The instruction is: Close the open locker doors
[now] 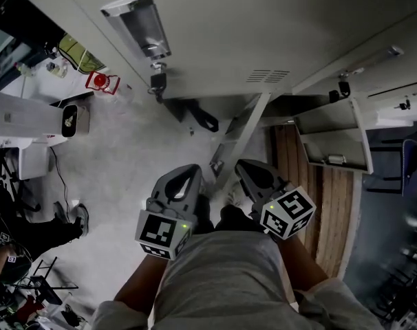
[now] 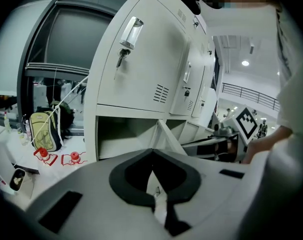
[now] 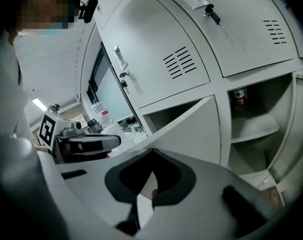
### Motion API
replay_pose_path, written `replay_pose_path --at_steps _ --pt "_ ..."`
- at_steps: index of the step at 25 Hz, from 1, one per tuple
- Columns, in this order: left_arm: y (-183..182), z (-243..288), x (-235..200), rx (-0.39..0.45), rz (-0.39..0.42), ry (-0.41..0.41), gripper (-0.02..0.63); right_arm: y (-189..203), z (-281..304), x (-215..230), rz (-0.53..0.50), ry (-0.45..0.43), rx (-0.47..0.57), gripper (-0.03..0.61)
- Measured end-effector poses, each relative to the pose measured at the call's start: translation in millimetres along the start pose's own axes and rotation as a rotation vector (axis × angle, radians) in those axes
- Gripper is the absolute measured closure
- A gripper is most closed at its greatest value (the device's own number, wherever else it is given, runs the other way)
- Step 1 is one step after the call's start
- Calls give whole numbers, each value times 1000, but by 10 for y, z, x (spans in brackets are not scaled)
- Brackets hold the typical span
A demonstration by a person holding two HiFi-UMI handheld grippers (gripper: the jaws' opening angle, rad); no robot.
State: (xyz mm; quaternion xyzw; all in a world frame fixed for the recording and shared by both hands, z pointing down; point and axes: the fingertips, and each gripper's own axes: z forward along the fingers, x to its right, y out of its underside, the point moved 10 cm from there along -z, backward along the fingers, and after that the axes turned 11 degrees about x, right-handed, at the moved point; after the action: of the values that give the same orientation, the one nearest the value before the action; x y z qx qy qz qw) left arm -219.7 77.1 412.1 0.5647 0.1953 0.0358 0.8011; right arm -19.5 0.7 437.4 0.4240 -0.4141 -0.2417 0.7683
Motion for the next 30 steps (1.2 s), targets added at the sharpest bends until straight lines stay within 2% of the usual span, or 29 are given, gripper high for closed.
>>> replay_pose_path --at_steps 15,30 --pt "-136 -92 -508 6 -5 -31 598 -99 514 -132 -2 -6 10 551" --pt "-269 -122 -800 25 -13 -56 598 -259 1017 -133 -15 -10 3 551"
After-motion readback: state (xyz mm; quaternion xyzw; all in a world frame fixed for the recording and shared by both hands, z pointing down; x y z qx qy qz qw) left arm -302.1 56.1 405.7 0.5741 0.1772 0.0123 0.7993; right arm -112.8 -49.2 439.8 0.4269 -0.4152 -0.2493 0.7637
